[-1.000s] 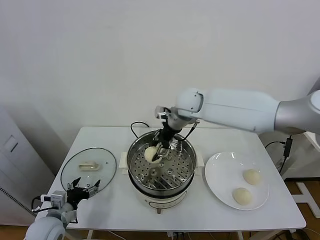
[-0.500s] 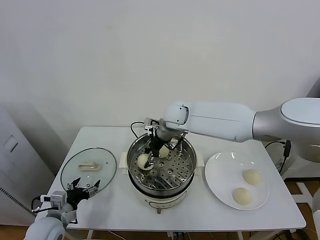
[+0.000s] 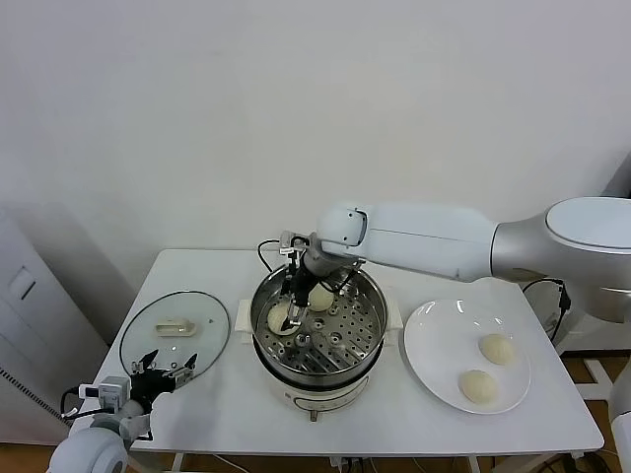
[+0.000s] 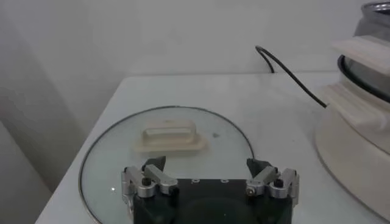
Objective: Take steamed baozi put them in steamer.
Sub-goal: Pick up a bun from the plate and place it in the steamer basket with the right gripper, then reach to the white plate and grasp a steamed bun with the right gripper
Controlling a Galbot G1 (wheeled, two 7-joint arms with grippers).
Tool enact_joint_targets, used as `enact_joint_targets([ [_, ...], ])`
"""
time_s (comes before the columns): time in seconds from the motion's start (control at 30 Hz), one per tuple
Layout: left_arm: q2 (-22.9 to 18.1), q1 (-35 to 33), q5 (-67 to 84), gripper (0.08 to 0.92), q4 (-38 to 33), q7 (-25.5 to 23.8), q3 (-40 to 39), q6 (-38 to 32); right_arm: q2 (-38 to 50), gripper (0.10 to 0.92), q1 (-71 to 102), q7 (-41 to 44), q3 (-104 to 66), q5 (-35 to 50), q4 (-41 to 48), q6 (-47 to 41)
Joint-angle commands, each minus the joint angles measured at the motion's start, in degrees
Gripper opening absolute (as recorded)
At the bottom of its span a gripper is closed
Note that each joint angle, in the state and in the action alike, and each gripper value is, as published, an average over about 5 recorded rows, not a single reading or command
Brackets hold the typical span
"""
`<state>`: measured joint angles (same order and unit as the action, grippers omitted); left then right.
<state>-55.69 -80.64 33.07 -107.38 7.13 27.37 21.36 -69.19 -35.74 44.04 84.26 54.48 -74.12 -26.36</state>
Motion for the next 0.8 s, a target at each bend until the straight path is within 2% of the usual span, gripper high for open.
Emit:
enact_joint_targets([
  [0.03,0.0,-0.1,0.0,0.823,-0.1,0.0,0.0,0.0,12.3,0.822,-11.6,11.9,1.8,-5.5,-4.8,2.6],
  [0.43,0.2,-0.6,0.0,0.823,-0.9,0.0,0.3,0.1,35.9,0.823,-18.2,27.4,8.4,-25.0,-9.0,14.6],
  [0.6,0.3,-0.6,0.0,0.823,-1.0,0.0,0.3,0.1,41.3,0.823,-13.1,28.9,7.1,-31.9,-7.9,19.1],
  [0.8,0.4,-0.5,0.0,0.823,-1.2,0.0,0.5,0.2,43.8,0.823,-3.2,28.9,1.4,-37.7,-6.9,22.5],
])
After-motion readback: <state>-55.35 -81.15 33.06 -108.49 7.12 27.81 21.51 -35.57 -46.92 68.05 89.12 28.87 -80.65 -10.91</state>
